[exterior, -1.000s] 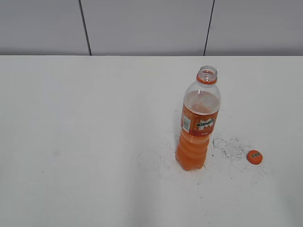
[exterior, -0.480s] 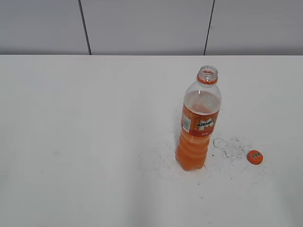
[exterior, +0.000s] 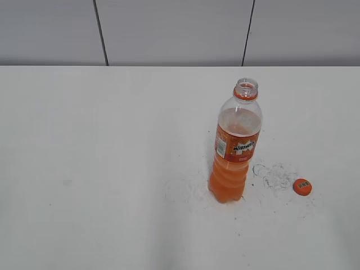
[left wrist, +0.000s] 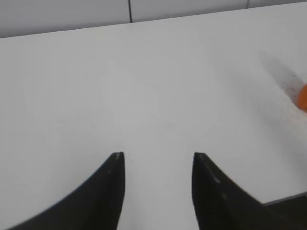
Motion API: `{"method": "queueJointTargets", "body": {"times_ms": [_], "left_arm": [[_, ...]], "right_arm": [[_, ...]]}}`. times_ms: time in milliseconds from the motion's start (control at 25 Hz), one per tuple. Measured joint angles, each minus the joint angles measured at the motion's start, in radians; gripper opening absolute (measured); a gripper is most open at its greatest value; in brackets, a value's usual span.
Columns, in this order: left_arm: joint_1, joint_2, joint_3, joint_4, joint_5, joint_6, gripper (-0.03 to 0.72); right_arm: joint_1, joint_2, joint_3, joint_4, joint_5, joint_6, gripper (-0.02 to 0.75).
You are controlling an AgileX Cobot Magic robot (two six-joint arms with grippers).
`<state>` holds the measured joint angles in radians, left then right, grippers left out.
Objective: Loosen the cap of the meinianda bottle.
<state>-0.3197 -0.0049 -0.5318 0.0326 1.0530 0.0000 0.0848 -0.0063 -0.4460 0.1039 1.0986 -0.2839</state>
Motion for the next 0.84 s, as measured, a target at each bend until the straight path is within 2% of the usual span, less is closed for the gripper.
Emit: {"method": "queueJointTargets", "body": {"times_ms": [160,440,840], "left_arm": [[0.102,0.0,0.0,0.0,0.001,0.0,0.361],[0.264,0.0,0.0,-0.001,0.001,0.0,0.361],[0.297,0.0,0.0,-0.001,0.0,0.006,0.318]], "right_arm": [[-0.03,-0.001,0.0,0.001,0.0,0.0,0.566],[-0.032,-0.001,0.0,0.001,0.0,0.0,0.566],[-0.032,-0.001,0.0,0.001,0.0,0.0,0.566]]}}
